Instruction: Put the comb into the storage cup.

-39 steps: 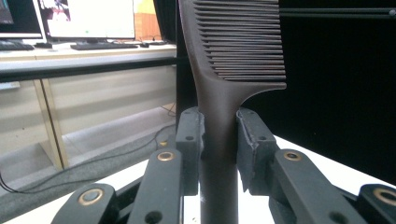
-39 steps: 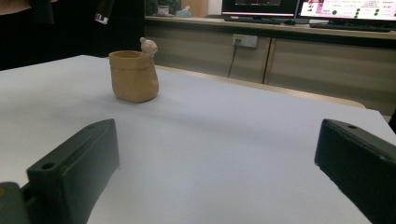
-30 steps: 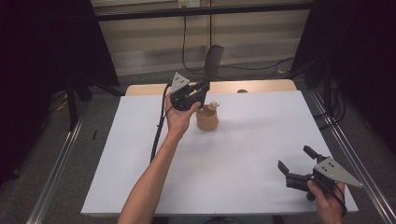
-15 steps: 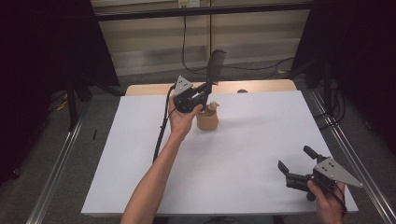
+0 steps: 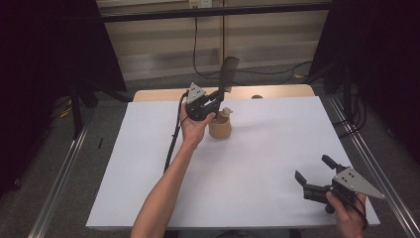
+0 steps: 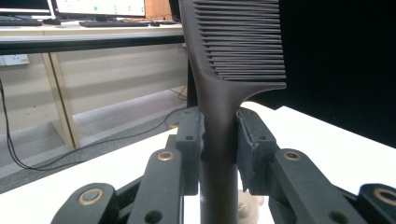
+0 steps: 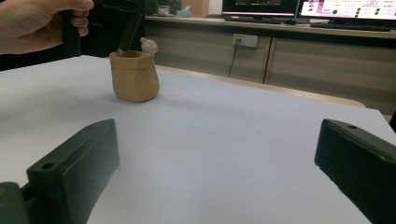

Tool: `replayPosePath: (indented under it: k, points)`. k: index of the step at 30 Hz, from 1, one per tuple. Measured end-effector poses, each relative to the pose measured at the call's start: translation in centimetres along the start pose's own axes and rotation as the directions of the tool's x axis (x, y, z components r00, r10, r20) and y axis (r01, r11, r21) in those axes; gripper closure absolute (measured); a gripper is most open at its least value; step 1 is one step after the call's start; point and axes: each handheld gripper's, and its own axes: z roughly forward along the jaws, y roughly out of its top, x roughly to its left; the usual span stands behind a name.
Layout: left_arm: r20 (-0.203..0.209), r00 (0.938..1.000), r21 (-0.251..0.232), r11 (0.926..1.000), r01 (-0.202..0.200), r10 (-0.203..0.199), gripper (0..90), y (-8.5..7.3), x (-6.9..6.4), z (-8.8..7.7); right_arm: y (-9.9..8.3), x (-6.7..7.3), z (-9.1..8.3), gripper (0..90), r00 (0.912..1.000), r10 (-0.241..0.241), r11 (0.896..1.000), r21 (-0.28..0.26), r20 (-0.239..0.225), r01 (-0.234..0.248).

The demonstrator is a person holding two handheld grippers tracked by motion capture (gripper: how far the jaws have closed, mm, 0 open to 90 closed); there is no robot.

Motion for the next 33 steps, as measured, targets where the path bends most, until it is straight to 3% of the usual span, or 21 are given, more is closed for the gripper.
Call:
replayPosePath:
  k: [5, 15, 33]
  points:
    - [-0.006, 0.9999, 0.007, 0.9999, -0.010, 0.010, 72.8, -0.5, -0.1, 0.3, 0.0, 0.1, 0.0, 0.0, 1.0000, -0.002, 1.000, -0.001, -0.004, 0.002]
    - [-0.015, 0.9994, 0.035, 0.9989, 0.032, -0.031, 72.8, -1.9, 0.4, 0.2, 0.0, 0.0, 0.0, 0.0, 1.0000, -0.006, 1.000, 0.000, -0.003, 0.006]
    - [-0.007, 0.9996, 0.052, 0.9983, 0.027, -0.027, 72.8, -2.7, 0.1, 0.1, 0.0, 0.0, 0.0, 0.0, 1.0000, -0.007, 1.000, 0.001, -0.004, 0.007]
